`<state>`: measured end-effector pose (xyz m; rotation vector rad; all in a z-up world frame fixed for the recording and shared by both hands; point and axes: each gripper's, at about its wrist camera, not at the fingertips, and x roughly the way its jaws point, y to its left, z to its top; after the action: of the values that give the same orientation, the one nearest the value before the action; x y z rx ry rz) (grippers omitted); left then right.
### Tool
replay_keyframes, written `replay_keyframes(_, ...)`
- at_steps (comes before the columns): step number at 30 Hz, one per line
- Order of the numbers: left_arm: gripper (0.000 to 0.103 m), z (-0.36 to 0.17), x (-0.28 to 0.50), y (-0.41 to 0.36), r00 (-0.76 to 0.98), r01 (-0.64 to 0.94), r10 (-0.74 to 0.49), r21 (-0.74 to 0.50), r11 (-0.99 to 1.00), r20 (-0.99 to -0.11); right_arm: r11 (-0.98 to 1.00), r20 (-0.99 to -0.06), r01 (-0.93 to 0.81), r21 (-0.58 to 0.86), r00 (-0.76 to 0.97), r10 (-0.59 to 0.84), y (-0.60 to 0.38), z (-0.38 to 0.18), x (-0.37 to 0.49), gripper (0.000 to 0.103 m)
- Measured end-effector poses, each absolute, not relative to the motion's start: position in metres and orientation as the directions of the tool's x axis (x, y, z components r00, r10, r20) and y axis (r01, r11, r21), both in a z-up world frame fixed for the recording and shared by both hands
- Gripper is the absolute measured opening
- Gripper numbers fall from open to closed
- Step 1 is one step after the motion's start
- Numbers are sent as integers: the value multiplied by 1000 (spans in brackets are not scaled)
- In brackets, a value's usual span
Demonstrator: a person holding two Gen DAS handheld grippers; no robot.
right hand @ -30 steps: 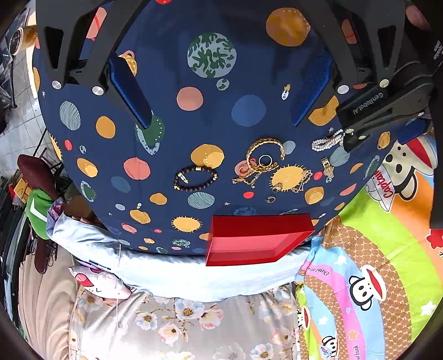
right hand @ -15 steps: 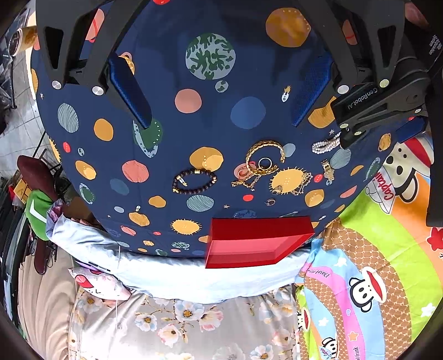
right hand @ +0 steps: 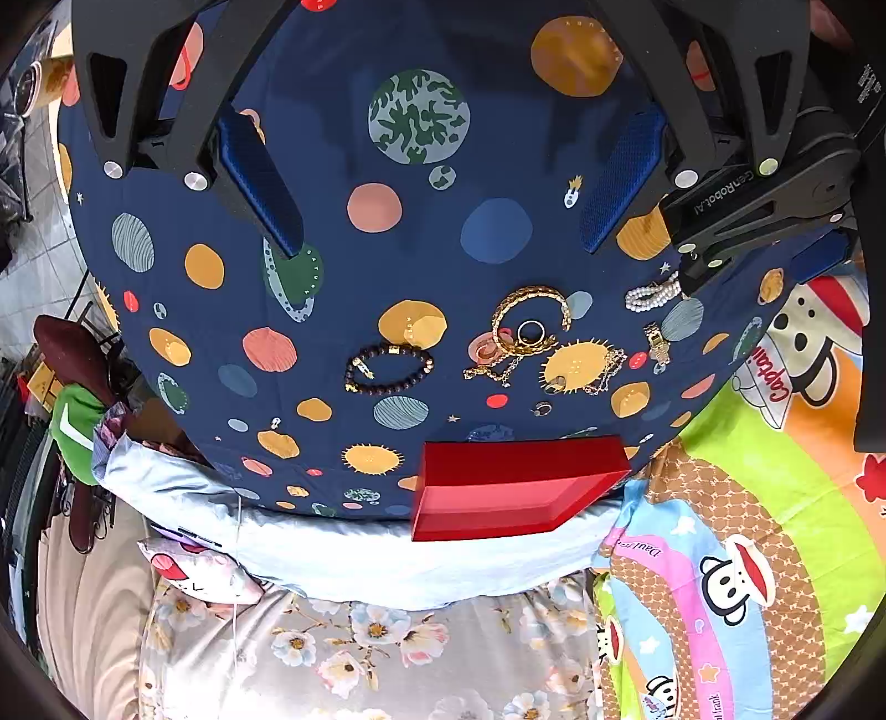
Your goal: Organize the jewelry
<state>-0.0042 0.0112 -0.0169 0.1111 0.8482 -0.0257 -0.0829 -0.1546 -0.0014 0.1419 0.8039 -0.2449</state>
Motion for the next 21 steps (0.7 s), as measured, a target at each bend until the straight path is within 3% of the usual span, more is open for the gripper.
replay_keyframes(21,98,-21,-4,12,651,66,22,85,994,-759,962,-727,270,31,667,-163,-155,-3,-83,98)
